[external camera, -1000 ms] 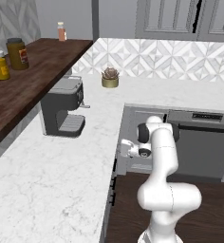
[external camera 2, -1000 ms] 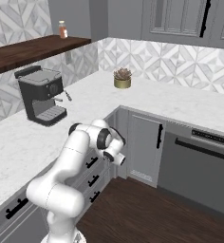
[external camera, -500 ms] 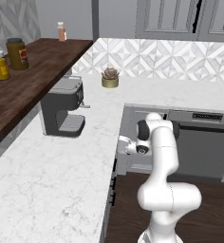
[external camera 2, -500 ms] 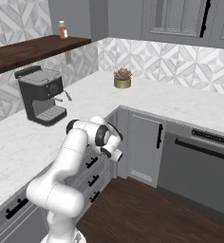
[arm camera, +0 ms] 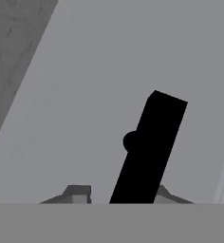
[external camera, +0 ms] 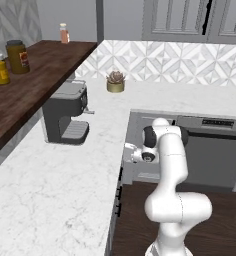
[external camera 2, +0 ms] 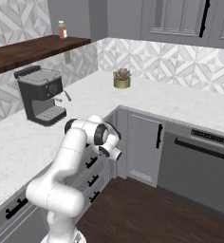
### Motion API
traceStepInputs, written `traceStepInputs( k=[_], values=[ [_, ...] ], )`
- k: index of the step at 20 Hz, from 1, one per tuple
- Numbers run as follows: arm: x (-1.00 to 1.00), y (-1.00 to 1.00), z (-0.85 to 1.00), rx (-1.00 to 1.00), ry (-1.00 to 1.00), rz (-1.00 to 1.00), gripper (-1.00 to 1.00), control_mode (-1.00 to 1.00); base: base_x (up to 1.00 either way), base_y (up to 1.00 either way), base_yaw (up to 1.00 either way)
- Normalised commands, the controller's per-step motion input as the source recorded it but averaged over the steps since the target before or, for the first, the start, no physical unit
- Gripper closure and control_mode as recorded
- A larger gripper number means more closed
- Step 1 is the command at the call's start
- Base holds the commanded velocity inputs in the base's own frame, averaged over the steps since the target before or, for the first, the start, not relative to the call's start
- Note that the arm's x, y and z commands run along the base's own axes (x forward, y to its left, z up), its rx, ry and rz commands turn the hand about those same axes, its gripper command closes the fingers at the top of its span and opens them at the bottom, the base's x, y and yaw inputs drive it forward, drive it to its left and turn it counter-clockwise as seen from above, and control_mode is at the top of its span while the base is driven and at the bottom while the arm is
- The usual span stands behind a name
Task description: Take a straw from the drawer in front and place it inside the glass cup on the dining counter.
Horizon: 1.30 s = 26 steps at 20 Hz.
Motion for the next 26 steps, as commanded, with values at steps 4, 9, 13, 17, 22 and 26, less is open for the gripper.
traceStepInputs(
  k=[4,9,13,17,22,26],
  values=[
    [0.0,-0.36,0.0,0.0,0.0,0.0,1.0,-1.0,0.0,0.0,0.0],
    [-0.08,-0.9,0.0,0.0,0.0,0.0,1.0,-1.0,0.0,0.0,0.0],
    [-0.1,-1.0,0.0,0.02,0.0,0.0,1.0,-1.0,0.0,0.0,0.0],
    [0.0,-1.0,0.02,0.02,0.0,0.0,1.0,-1.0,0.0,0.0,0.0],
    [0.0,-1.0,0.1,0.02,0.0,0.0,1.0,-1.0,0.0,0.0,0.0],
    [0.0,-1.0,0.12,0.0,0.03,0.0,1.0,-1.0,0.0,0.0,0.0]
  ],
)
